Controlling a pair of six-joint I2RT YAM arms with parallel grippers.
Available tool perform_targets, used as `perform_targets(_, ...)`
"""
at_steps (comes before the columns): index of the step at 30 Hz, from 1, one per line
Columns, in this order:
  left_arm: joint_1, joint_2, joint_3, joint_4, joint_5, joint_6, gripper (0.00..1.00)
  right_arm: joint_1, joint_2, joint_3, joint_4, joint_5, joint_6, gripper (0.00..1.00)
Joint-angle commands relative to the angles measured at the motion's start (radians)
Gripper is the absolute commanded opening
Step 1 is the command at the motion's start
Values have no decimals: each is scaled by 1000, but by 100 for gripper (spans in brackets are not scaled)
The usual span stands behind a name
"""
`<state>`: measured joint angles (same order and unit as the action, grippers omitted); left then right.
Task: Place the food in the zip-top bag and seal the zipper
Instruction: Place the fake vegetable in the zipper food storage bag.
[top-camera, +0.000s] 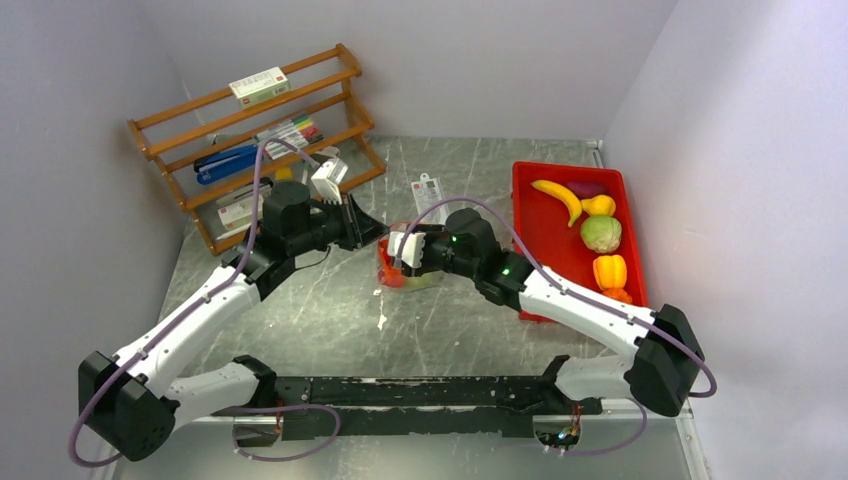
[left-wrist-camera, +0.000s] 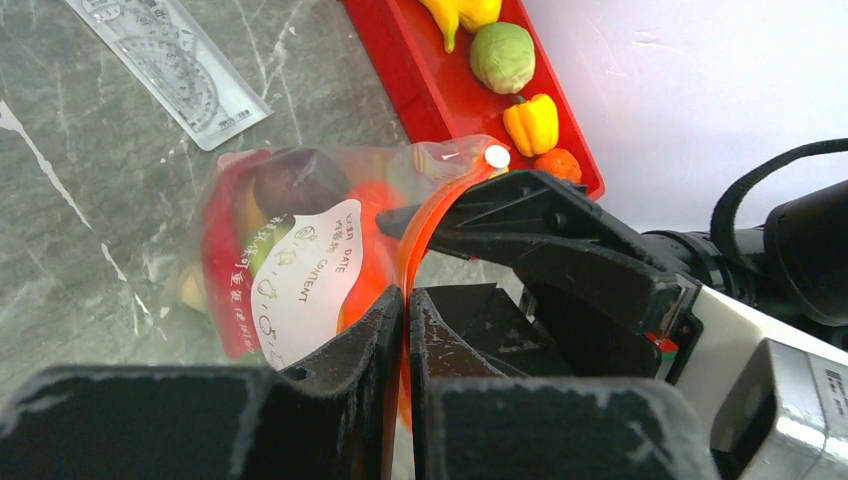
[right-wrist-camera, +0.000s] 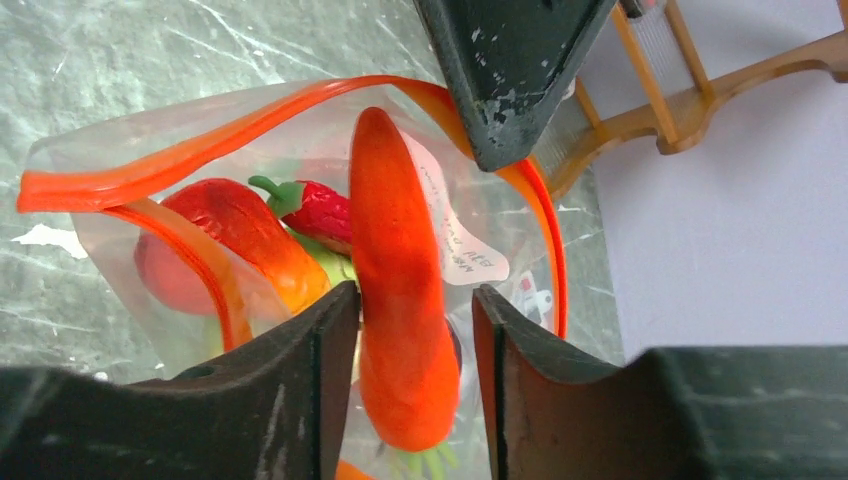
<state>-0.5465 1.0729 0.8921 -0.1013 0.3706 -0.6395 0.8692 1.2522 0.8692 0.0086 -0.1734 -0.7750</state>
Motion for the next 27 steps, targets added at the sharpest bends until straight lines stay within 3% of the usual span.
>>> perform_targets(1, 3, 8, 43, 24, 3, 15, 7, -9, 5, 34, -88, -15, 6, 48)
perform_targets(9, 4, 27, 44, 18, -19, 24, 7, -9, -73, 12, -82, -52, 48, 53)
perform_targets(14, 5, 36, 48, 2, -51, 39, 7, -10, -124, 25, 0, -57, 268, 53)
perform_targets(17, 13, 37, 47, -9, -76, 54, 7, -33, -126, 68, -60, -66, 337, 51)
perform_targets(23, 52, 36, 32, 6, -41, 72, 7, -127, -144, 76, -204, -79, 156, 49)
perform_targets(27, 74, 39, 31, 0, -24, 82, 7, -235, -168, 95, -354, -255, -14, 48)
